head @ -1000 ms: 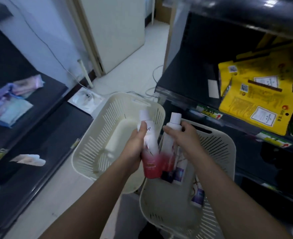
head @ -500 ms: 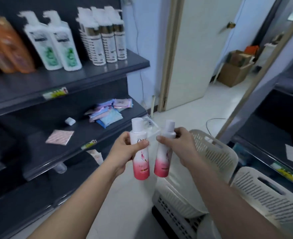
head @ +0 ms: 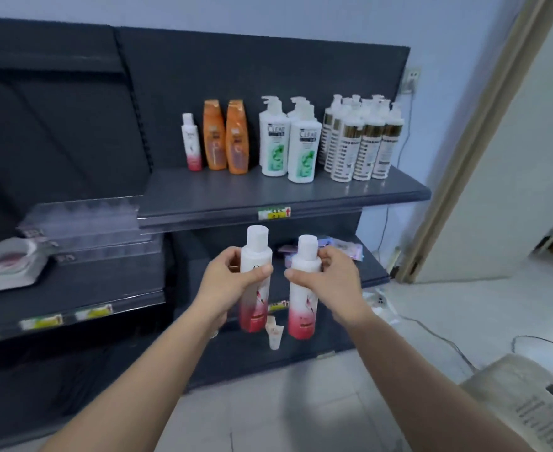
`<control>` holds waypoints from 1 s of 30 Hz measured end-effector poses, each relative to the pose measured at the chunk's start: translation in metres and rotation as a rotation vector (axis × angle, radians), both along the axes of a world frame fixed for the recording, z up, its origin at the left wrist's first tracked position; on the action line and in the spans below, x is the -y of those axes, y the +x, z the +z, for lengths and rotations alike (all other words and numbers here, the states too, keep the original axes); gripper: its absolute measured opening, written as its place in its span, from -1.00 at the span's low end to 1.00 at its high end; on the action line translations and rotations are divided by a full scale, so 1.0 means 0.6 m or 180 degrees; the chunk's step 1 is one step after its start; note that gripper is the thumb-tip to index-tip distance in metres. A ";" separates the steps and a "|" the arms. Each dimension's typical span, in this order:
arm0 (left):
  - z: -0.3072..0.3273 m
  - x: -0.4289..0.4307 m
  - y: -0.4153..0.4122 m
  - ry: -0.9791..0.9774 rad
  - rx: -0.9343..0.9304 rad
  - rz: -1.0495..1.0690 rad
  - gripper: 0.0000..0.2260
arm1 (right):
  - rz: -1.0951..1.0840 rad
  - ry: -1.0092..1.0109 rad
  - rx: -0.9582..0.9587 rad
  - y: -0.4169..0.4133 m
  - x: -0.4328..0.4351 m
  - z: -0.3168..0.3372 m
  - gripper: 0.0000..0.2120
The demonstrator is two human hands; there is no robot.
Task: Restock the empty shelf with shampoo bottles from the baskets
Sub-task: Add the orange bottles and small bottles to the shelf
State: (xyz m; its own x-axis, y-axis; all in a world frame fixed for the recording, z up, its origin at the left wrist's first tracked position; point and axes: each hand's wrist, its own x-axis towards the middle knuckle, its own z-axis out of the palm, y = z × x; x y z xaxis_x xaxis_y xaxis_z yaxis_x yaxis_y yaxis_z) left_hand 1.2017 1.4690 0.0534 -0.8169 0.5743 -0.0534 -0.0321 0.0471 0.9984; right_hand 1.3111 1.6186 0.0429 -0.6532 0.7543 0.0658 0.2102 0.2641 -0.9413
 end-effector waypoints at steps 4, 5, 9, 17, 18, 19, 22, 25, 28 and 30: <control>0.019 0.020 -0.073 0.0019 -0.0138 0.0327 -0.74 | 0.0269 0.0373 0.0030 -0.087 0.012 0.034 -0.63; 0.024 0.021 -0.092 0.0041 -0.0167 0.0394 -0.74 | 0.0322 0.0458 0.0000 -0.109 0.013 0.043 -0.66; 0.043 0.016 -0.168 0.0164 -0.0264 0.0619 -0.75 | 0.0607 0.0638 -0.0150 -0.195 0.004 0.073 -0.73; 0.090 -0.028 -0.314 0.0141 -0.0444 0.0976 -0.75 | 0.0998 0.0753 -0.0391 -0.374 -0.056 0.140 -0.61; 0.095 -0.033 -0.330 0.0154 -0.0468 0.1014 -0.75 | 0.1057 0.0753 -0.0422 -0.394 -0.064 0.146 -0.61; 0.099 -0.038 -0.345 0.0183 -0.0492 0.1049 -0.75 | 0.1116 0.0755 -0.0450 -0.413 -0.070 0.151 -0.61; 0.110 -0.049 -0.388 0.0238 -0.0545 0.1141 -0.75 | 0.1239 0.0731 -0.0513 -0.461 -0.084 0.160 -0.61; 0.115 -0.058 -0.428 0.0203 -0.0619 0.1177 -0.73 | 0.1309 0.0685 -0.0583 -0.500 -0.095 0.161 -0.60; 0.111 -0.066 -0.475 0.0192 -0.0595 0.1241 -0.75 | 0.1334 0.0693 -0.0557 -0.539 -0.103 0.158 -0.58; 0.104 -0.070 -0.510 0.0146 -0.0578 0.1299 -0.71 | 0.1322 0.0714 -0.0521 -0.566 -0.107 0.154 -0.56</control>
